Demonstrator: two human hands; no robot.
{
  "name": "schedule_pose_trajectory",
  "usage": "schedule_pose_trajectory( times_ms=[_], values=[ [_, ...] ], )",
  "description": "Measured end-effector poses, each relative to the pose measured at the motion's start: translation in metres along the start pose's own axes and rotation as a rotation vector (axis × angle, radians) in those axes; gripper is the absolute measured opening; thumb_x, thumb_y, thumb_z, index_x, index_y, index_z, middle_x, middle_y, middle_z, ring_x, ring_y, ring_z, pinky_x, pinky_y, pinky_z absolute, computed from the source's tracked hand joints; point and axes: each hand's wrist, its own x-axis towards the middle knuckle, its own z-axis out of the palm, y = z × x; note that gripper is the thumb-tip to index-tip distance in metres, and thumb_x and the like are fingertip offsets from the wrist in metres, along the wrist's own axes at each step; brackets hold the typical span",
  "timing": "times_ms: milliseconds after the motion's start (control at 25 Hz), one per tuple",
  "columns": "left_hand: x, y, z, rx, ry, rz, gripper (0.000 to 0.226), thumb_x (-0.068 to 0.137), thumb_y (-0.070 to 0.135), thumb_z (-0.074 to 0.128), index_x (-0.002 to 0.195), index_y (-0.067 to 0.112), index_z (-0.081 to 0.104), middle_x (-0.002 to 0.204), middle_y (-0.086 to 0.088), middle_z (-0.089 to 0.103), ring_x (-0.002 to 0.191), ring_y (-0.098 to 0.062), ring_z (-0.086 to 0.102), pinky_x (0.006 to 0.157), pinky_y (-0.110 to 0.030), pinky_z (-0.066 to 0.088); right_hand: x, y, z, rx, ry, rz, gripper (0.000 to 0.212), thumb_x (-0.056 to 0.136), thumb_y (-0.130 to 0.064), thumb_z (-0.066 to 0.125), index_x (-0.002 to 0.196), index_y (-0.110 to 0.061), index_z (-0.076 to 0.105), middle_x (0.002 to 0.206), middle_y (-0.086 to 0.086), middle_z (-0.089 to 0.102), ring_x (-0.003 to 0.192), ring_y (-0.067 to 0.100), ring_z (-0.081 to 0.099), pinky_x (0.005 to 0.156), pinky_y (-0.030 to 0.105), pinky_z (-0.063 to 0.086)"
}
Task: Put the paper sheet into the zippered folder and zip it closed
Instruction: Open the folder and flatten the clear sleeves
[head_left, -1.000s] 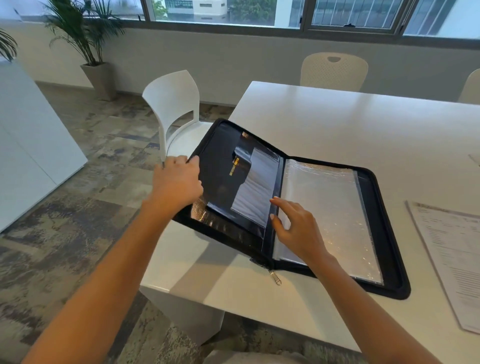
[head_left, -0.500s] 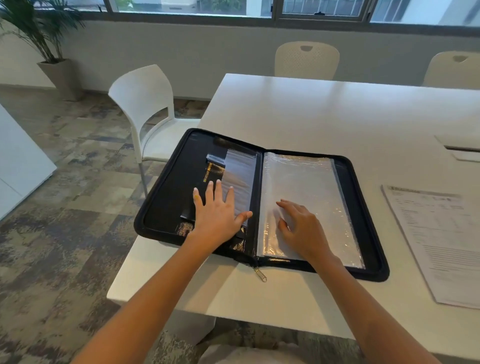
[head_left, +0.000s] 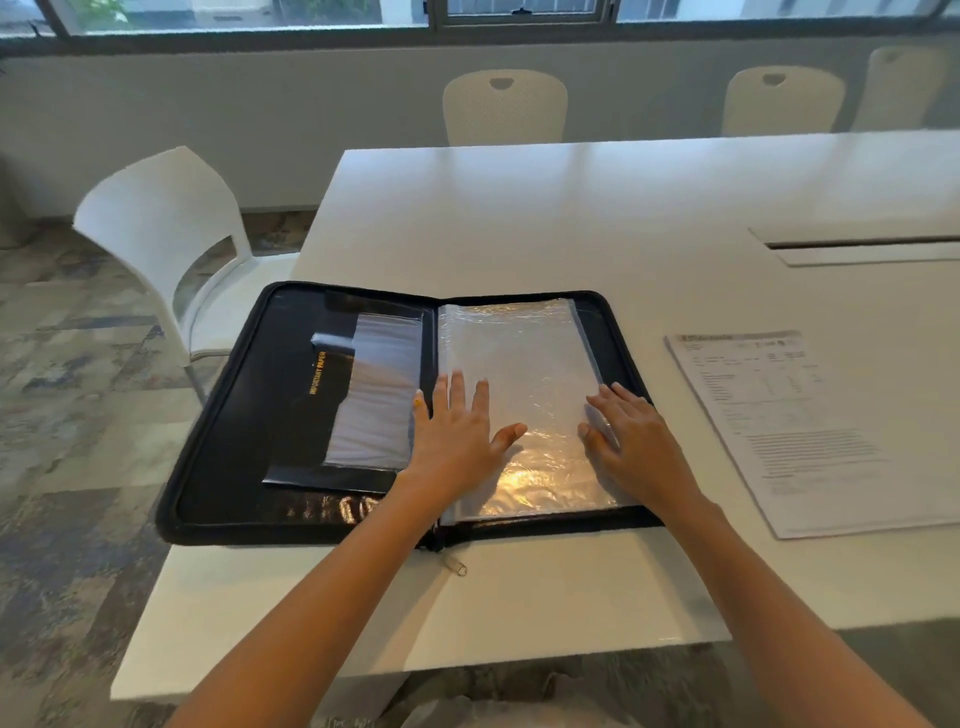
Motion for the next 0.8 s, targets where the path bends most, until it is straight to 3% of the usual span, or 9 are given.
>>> schedule_pose_trajectory(
  times_ms=[200,320,480,640,800],
  values=[
    [0.028,0.063,0.001,-0.022,-0.005,0.082,0.085,0.089,0.072,0.023,0.153,0.019,0.005,0.162,-0.015,-0.001,0.148,-0.035,-0.004,0.115,-0.058,0.002,-0.006,0.044,-0.023,-0.067,0.129,0.141,0.045,0.095,-0.036,0.054,0.132,-0.011,0.056,0.142,0.015,0.051,0.137,0.029,0.039,0.113,0.045,0.031],
    [0.045,0.116,0.003,-0.024,0.004,0.181,0.085,0.090,0.070,0.030,0.152,0.015,0.013,0.161,-0.016,0.010,0.147,-0.035,0.006,0.115,-0.058,0.011,-0.007,0.081,-0.042,-0.157,0.177,0.319,0.047,0.093,-0.036,0.055,0.129,-0.007,0.057,0.138,0.021,0.053,0.133,0.036,0.041,0.108,0.048,0.035],
    [0.060,0.184,0.010,-0.042,-0.066,0.329,0.082,0.091,0.065,0.038,0.150,0.010,0.021,0.159,-0.017,0.017,0.146,-0.035,0.009,0.115,-0.058,0.012,-0.014,0.138,-0.078,-0.235,0.115,0.602,0.054,0.091,-0.040,0.056,0.133,-0.006,0.053,0.141,0.026,0.046,0.132,0.042,0.035,0.105,0.052,0.035],
    [0.068,0.226,0.017,0.025,-0.066,0.374,0.076,0.090,0.064,0.044,0.138,0.005,0.038,0.140,-0.017,0.041,0.131,-0.034,0.033,0.110,-0.056,0.023,-0.026,0.179,-0.107,-0.245,0.012,0.832,0.063,0.090,-0.052,0.050,0.136,-0.009,0.045,0.142,0.025,0.040,0.131,0.042,0.030,0.101,0.050,0.035],
    [0.074,0.235,0.022,0.089,-0.052,0.371,0.077,0.088,0.065,0.045,0.133,0.004,0.043,0.130,-0.013,0.047,0.120,-0.030,0.042,0.106,-0.055,0.028,-0.031,0.195,-0.117,-0.199,0.000,0.893,0.077,0.087,-0.061,0.050,0.141,-0.008,0.036,0.139,0.026,0.042,0.127,0.042,0.034,0.098,0.049,0.036]
  ],
)
